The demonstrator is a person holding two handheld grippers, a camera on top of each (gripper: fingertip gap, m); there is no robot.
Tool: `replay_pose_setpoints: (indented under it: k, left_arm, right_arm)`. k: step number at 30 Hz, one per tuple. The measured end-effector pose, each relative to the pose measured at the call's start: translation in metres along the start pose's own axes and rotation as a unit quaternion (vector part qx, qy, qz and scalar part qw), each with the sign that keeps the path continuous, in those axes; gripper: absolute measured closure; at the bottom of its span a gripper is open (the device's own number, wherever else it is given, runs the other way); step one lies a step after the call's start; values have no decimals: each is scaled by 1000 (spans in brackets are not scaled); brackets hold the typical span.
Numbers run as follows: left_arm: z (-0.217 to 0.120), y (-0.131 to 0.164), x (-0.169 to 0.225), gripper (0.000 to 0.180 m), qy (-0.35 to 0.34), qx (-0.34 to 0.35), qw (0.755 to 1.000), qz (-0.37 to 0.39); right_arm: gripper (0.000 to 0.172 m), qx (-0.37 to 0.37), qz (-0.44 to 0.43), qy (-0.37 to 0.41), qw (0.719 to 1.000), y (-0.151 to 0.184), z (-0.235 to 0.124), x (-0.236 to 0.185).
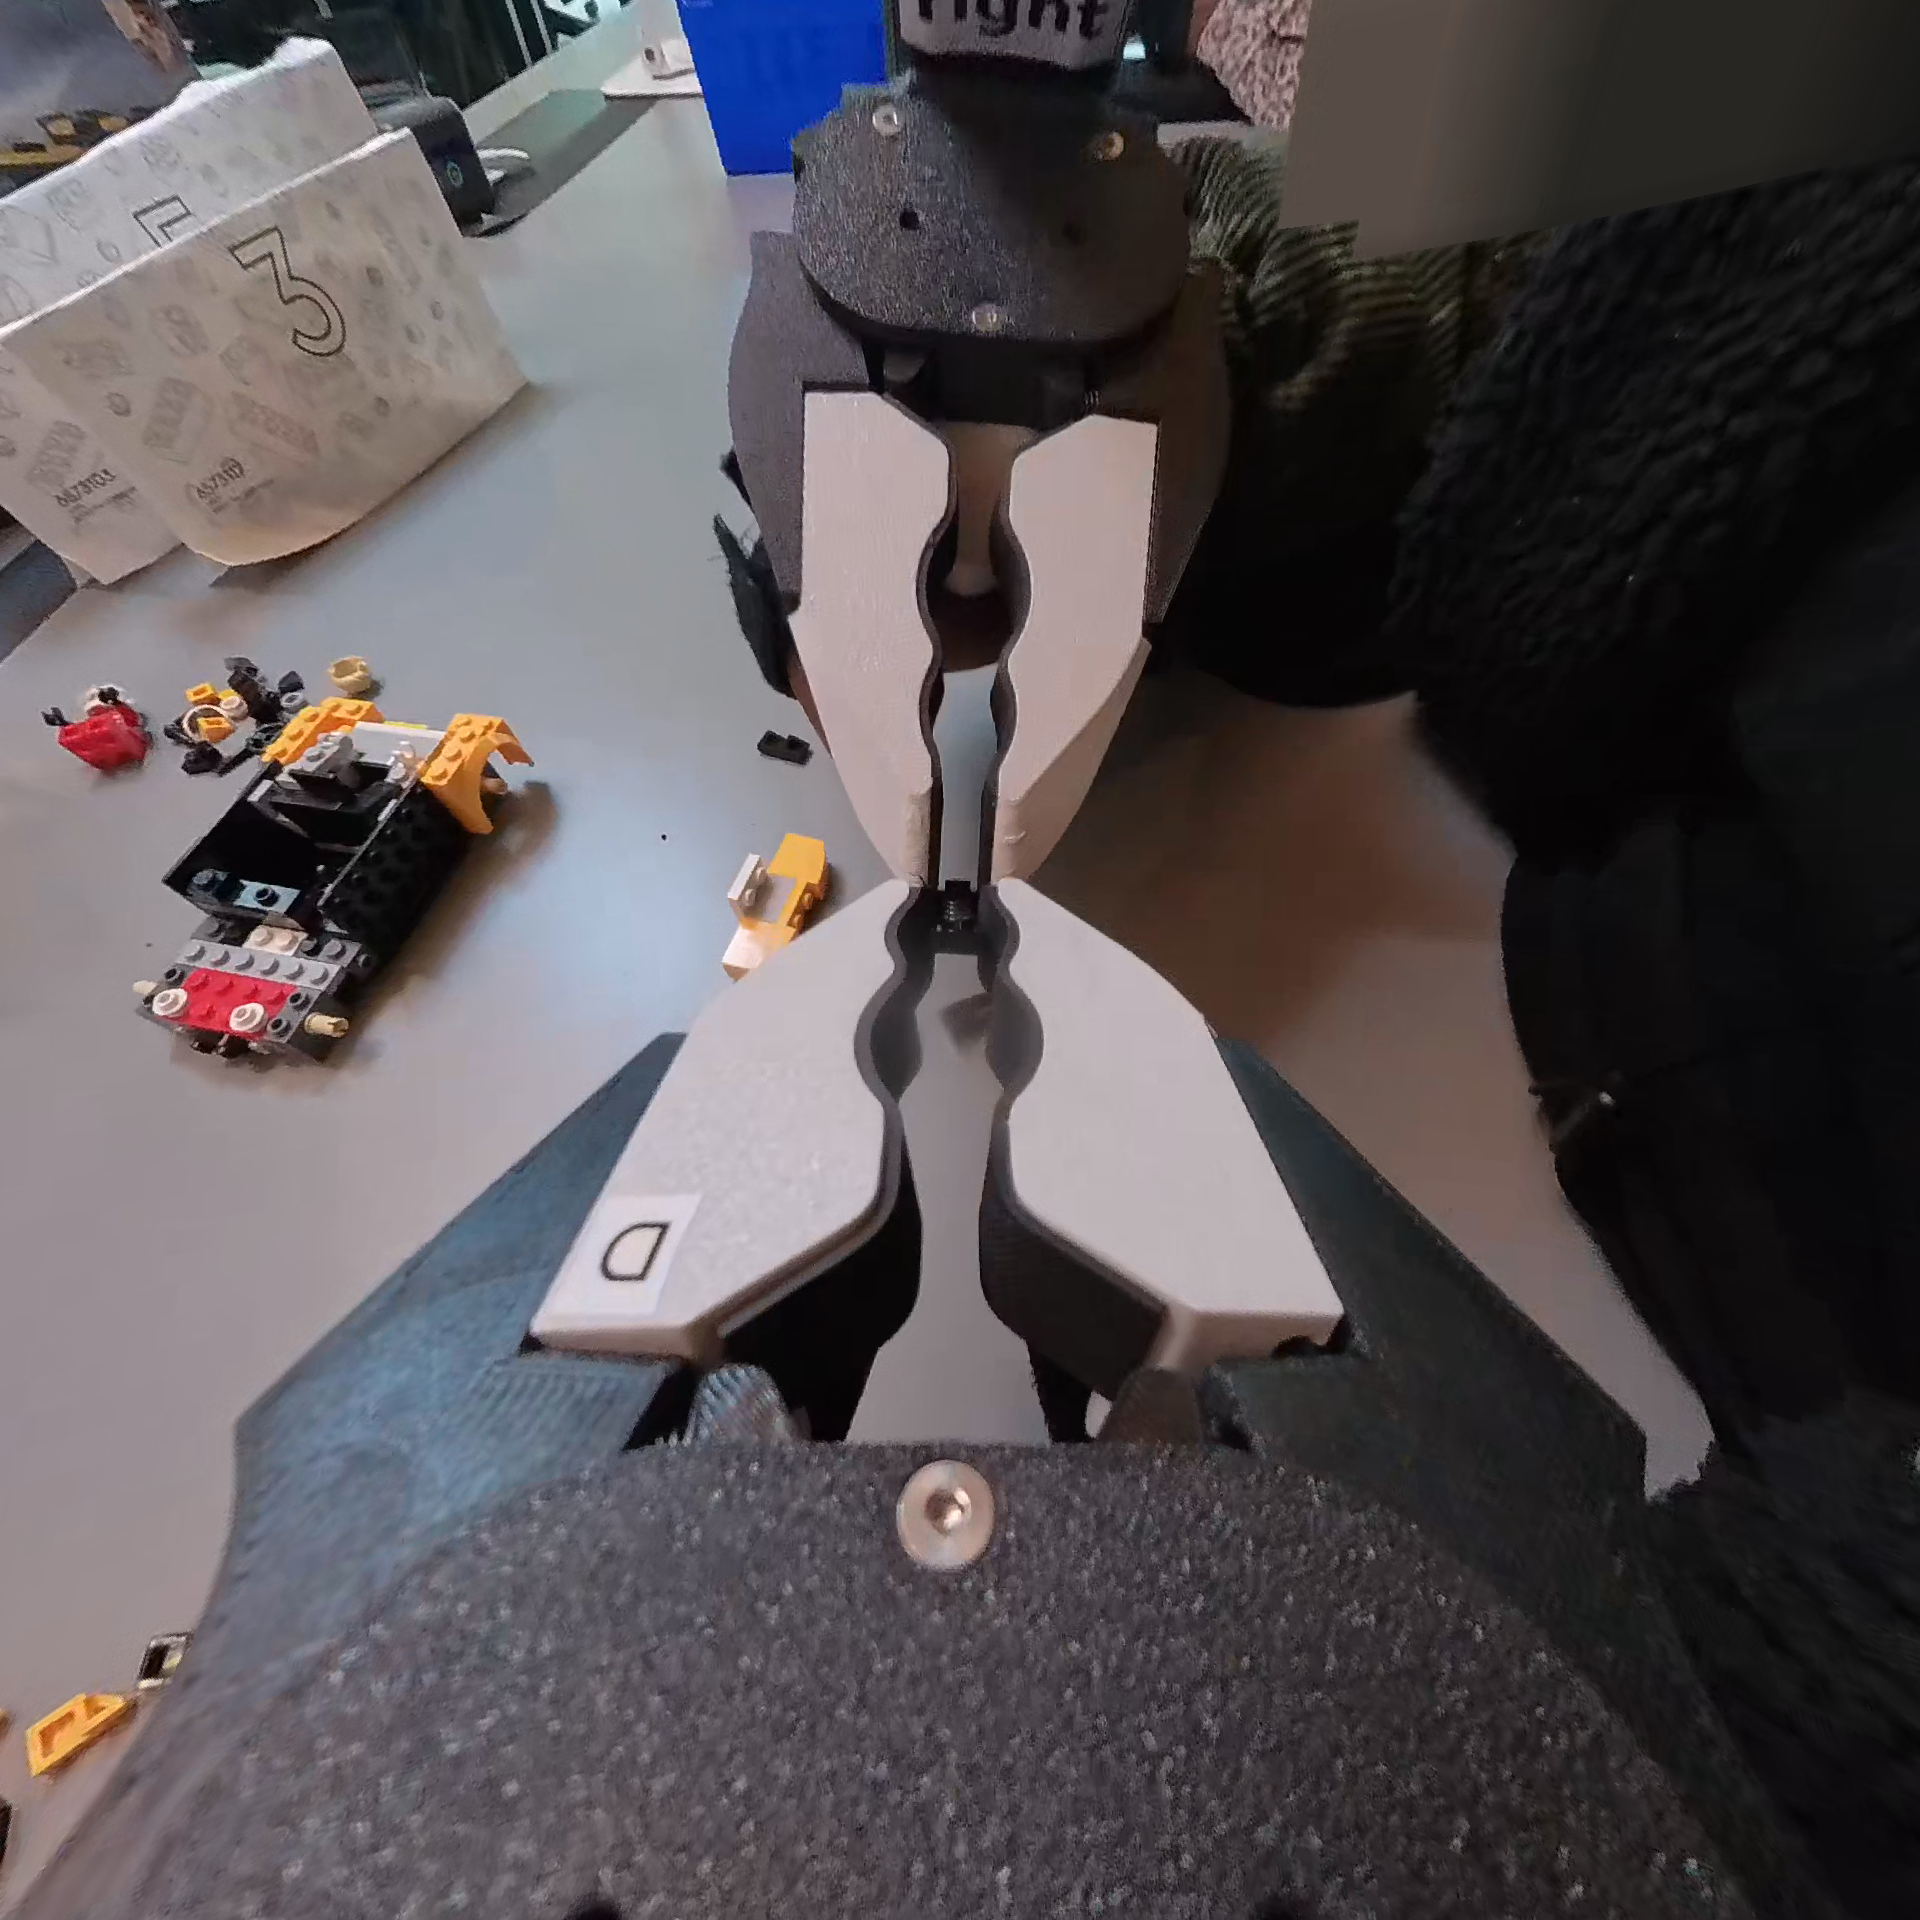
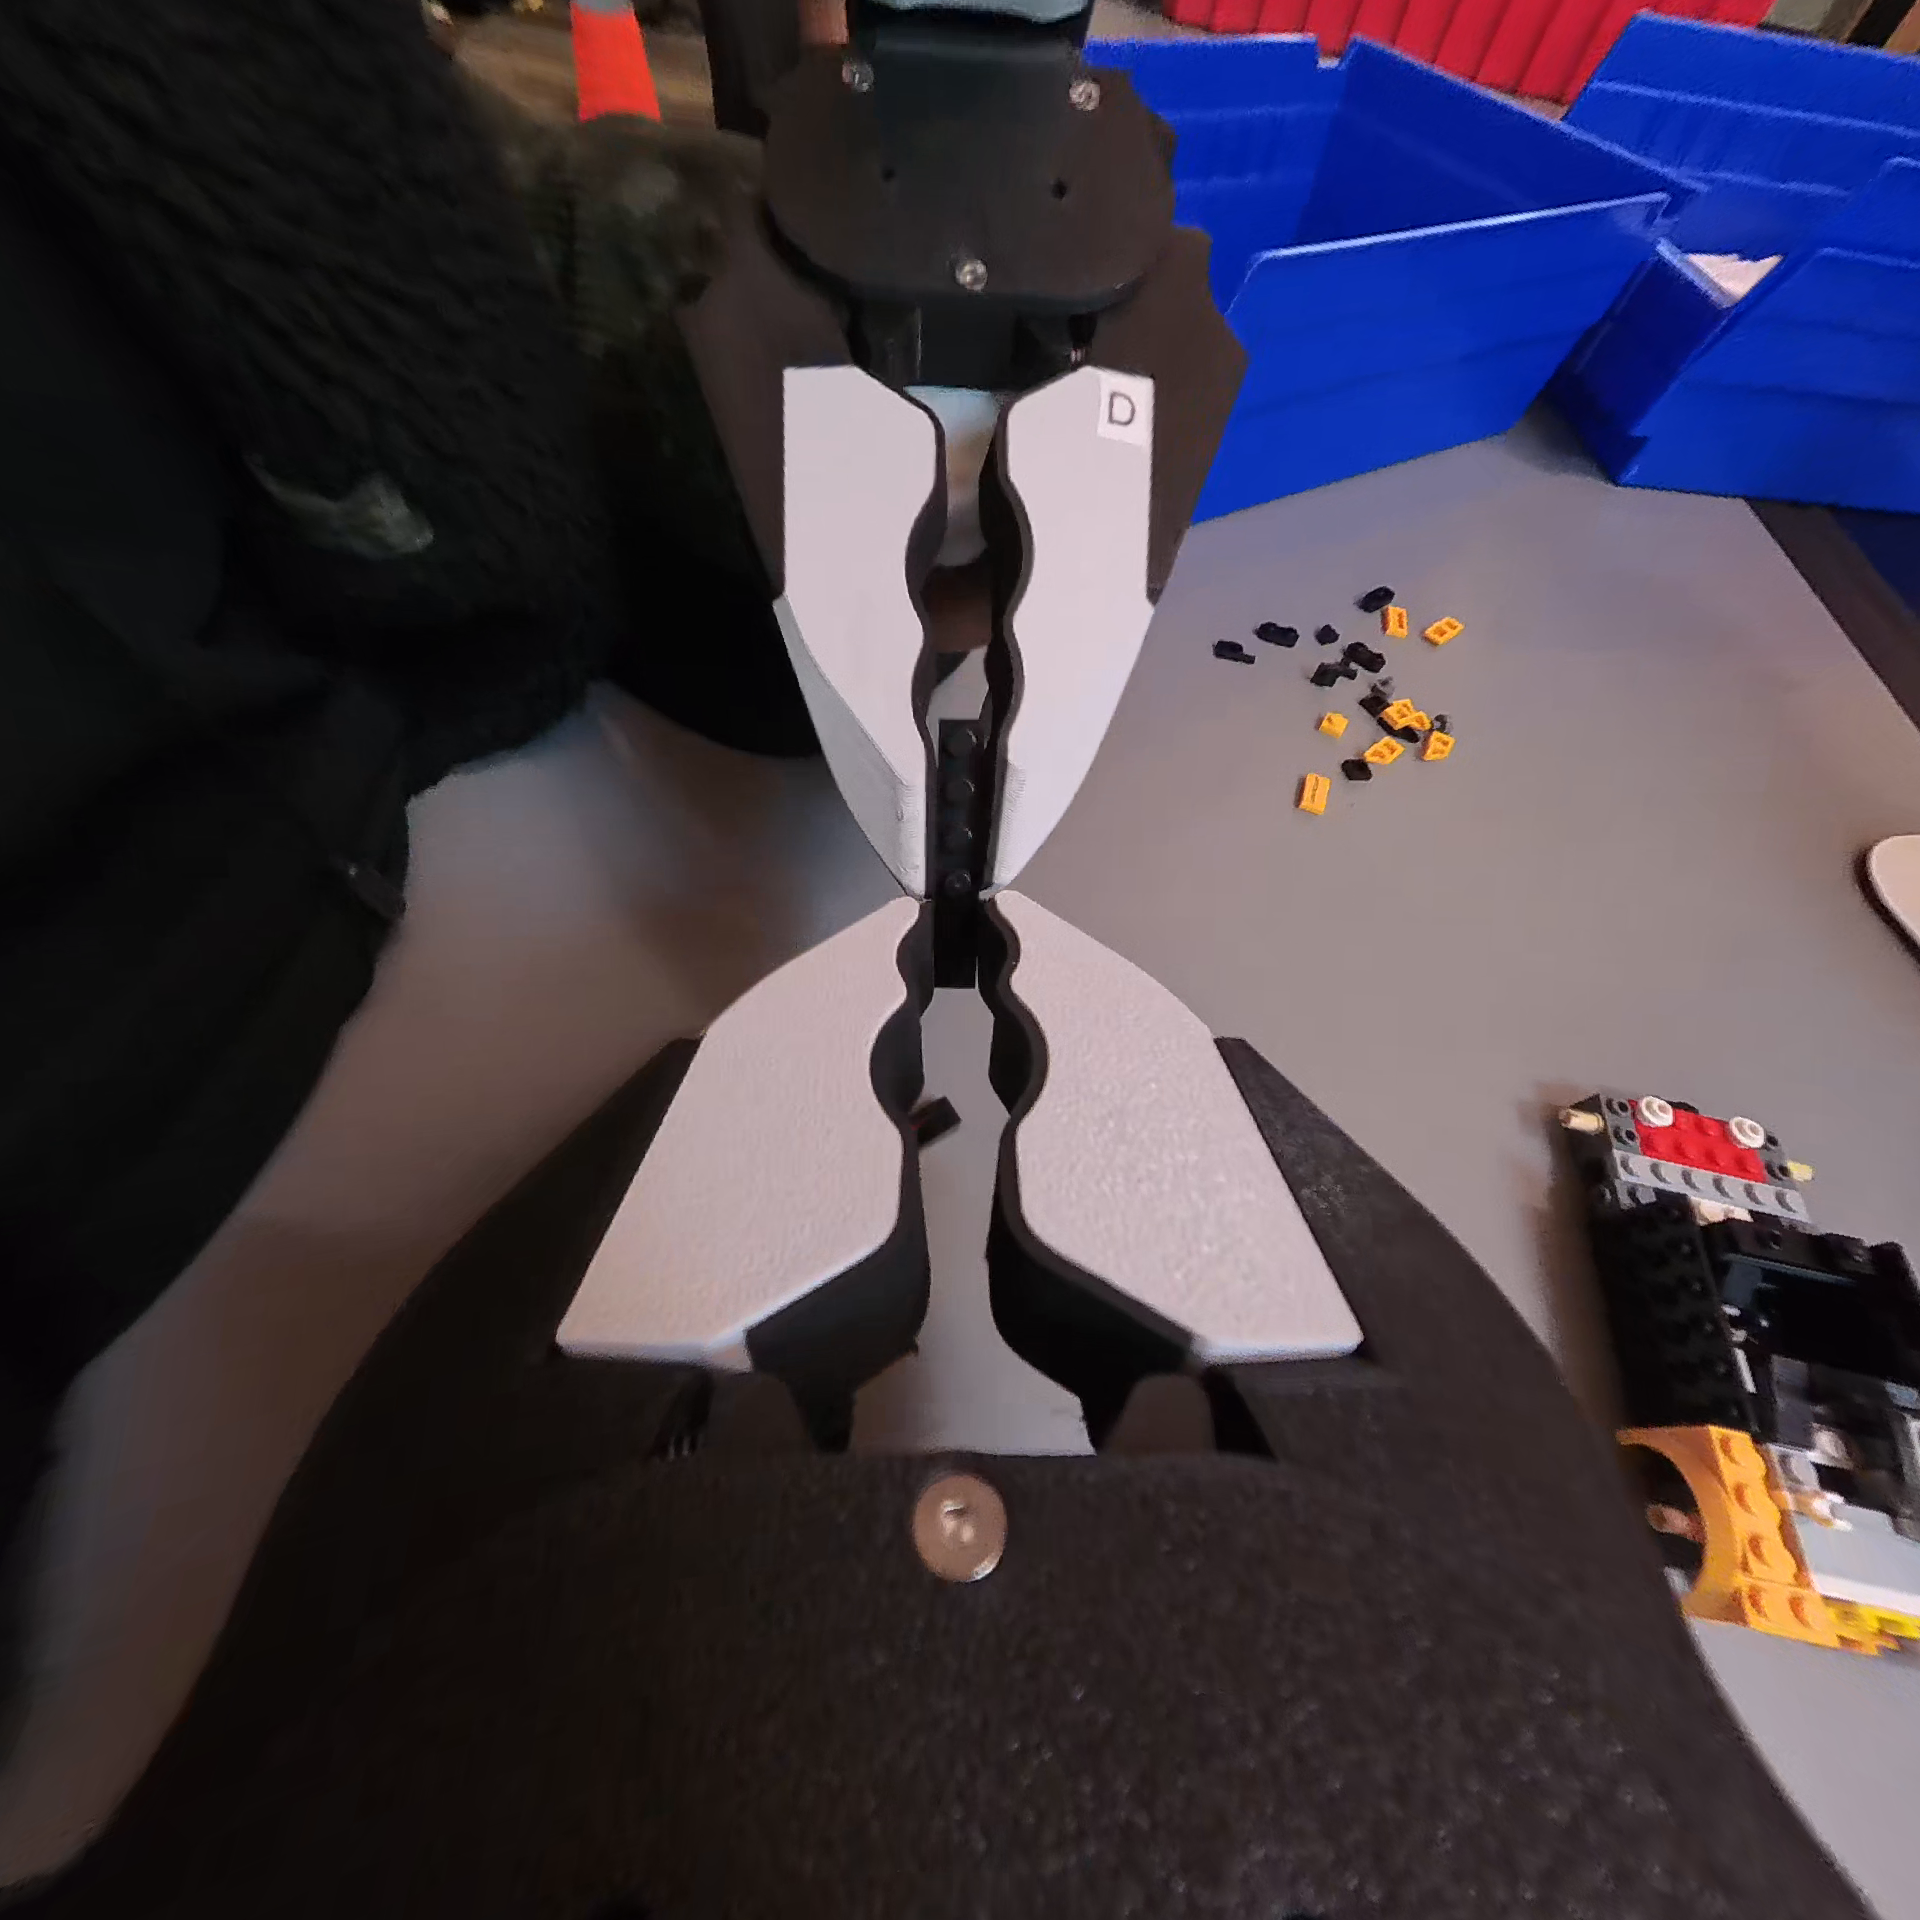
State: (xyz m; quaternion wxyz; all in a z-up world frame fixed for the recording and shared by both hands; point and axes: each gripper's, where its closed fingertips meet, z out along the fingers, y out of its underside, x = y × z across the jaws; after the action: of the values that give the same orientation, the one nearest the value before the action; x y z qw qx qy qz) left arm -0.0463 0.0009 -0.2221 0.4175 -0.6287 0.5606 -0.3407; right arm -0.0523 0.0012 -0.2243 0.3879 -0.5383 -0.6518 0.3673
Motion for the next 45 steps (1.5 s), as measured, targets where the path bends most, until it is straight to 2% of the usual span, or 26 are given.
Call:
replay_pose_setpoints:
  k: [4, 6, 13, 20, 22, 23, 26, 27, 29, 30, 32, 34, 37, 45]
  left_arm:
    - [2, 5, 4, 172, 7, -15, 1000, 10]
    - [0, 2, 5, 172, 12, -5, 1000, 9]
    - [-7, -13, 5, 171, 6, 31, 999, 25]
    - [-11, -21, 8, 171, -10, 38, 997, 62]
    - [-15, 3, -8, 171, -47, -23, 996, 69]
    - [-19, 4, -8, 171, -36, -5, 998, 47]
    - [-23, -20, -7, 171, -31, 44, 998, 38]
    - [-20, -19, -7, 171, -30, 37, 998, 42]
    - [-14, -12, -7, 171, -36, 16, 998, 55]
    - [-12, -9, -7, 171, -35, 11, 998, 52]
    - [-8, -7, -4, 171, -31, 3, 998, 55]
    - [-3, -5, -2, 171, -29, -9, 997, 65]
    - [0, -2, 0, 171, -27, -18, 997, 71]
    - [0, -3, 4, 172, -16, -11, 997, 73]
  right_arm:
    - [164, -35, -16, 0, 999, 6, 3, -4]
    - [165, -24, -6, -3, 1000, 3, 2, -5]
    - [166, 80, 89, -59, 991, -16, -10, -4]
    - [166, 124, 121, -98, 980, -27, -18, -6]
    - [172, 203, 151, -113, 961, -49, -42, 0]
    - [172, 217, 144, -87, 962, -52, -55, 10]
    - [172, 125, 67, 14, 990, -33, -43, 20]
    - [172, 104, 58, 21, 993, -28, -35, 19]
    - [150, 65, 34, 8, 997, -22, -24, 9]
    - [146, 46, 20, 9, 999, -18, -19, 6]
    - [147, 11, -3, 16, 1000, -10, -10, 3]
    - [155, -15, -21, 30, 999, -3, -3, 3]
    - [163, -36, -32, 29, 998, 1, 0, 0]
    - [163, -44, -29, 19, 998, 5, 4, -5]
